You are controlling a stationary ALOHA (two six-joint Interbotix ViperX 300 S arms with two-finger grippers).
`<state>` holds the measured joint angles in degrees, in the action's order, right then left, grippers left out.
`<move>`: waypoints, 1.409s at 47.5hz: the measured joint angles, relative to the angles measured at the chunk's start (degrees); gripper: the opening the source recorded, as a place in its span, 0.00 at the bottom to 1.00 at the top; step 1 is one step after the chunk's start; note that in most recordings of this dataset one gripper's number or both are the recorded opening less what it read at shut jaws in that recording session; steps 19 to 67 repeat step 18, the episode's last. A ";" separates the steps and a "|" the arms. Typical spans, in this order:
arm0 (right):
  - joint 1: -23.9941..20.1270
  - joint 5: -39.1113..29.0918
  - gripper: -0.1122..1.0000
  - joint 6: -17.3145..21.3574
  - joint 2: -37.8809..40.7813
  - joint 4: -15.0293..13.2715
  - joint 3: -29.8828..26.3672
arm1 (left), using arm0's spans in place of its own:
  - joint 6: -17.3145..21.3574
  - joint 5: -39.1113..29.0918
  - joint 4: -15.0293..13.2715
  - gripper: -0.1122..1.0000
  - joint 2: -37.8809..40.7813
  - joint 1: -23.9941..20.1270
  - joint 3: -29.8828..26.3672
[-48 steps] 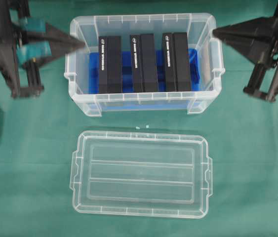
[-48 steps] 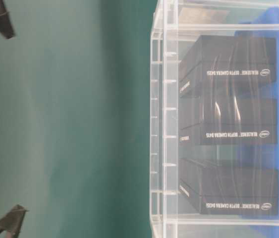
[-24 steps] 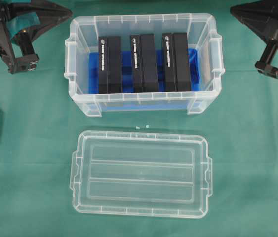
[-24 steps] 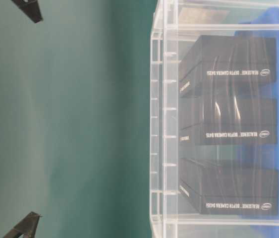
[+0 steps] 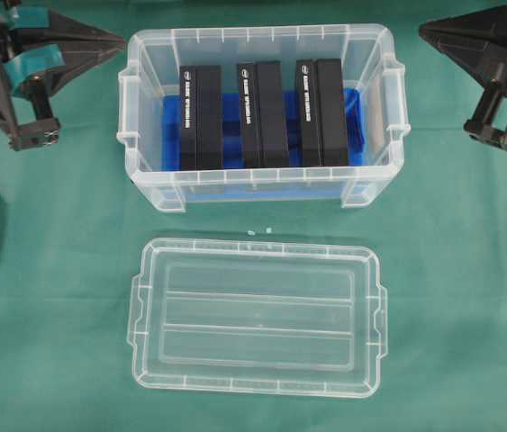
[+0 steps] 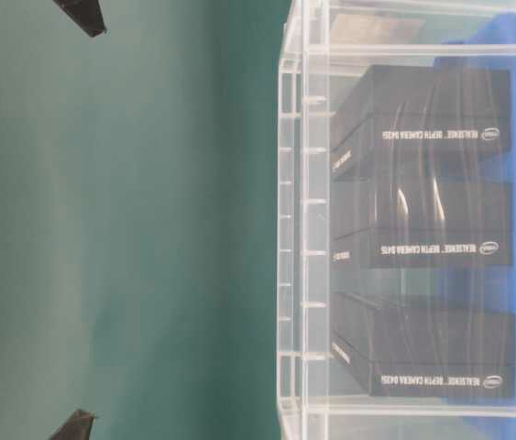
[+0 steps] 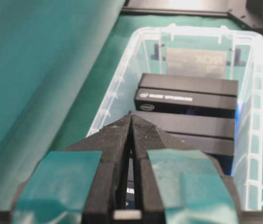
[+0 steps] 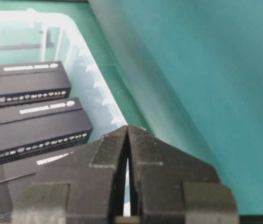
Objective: Clamp the lid of the box with both arms, then lift and open it.
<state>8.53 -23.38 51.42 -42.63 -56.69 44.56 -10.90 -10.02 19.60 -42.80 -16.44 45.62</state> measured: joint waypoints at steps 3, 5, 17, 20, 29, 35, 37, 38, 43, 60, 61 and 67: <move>0.00 0.18 0.10 0.00 0.00 0.00 0.18 | 0.00 0.18 -0.09 0.11 -0.44 0.00 0.53; 0.00 0.26 0.10 0.00 0.00 0.00 0.35 | 0.00 0.35 -0.18 0.11 -0.70 -0.09 0.88; 0.00 0.79 0.10 0.00 0.00 0.00 0.79 | -0.09 1.93 -0.26 0.11 -0.88 -0.09 2.29; 0.00 0.88 0.10 0.00 0.00 0.00 0.79 | -0.09 1.93 -0.26 0.11 -0.88 -0.09 2.29; 0.00 0.88 0.10 0.00 0.00 0.00 0.79 | -0.09 1.93 -0.26 0.11 -0.88 -0.09 2.29; 0.00 0.88 0.10 0.00 0.00 0.00 0.79 | -0.09 1.93 -0.26 0.11 -0.88 -0.09 2.29; 0.00 0.88 0.10 0.00 0.00 0.00 0.79 | -0.09 1.93 -0.26 0.11 -0.88 -0.09 2.29; 0.00 0.88 0.10 0.00 0.00 0.00 0.79 | -0.09 1.93 -0.26 0.11 -0.88 -0.09 2.29; 0.00 0.88 0.10 0.00 0.00 0.00 0.79 | -0.09 1.93 -0.26 0.11 -0.88 -0.09 2.29; 0.00 0.88 0.10 0.00 0.00 0.00 0.79 | -0.09 1.93 -0.26 0.11 -0.88 -0.09 2.29; 0.00 0.88 0.10 0.00 0.00 0.00 0.79 | -0.09 1.93 -0.26 0.11 -0.88 -0.09 2.29; 0.00 0.88 0.10 0.00 0.00 0.00 0.79 | -0.09 1.93 -0.26 0.11 -0.88 -0.09 2.29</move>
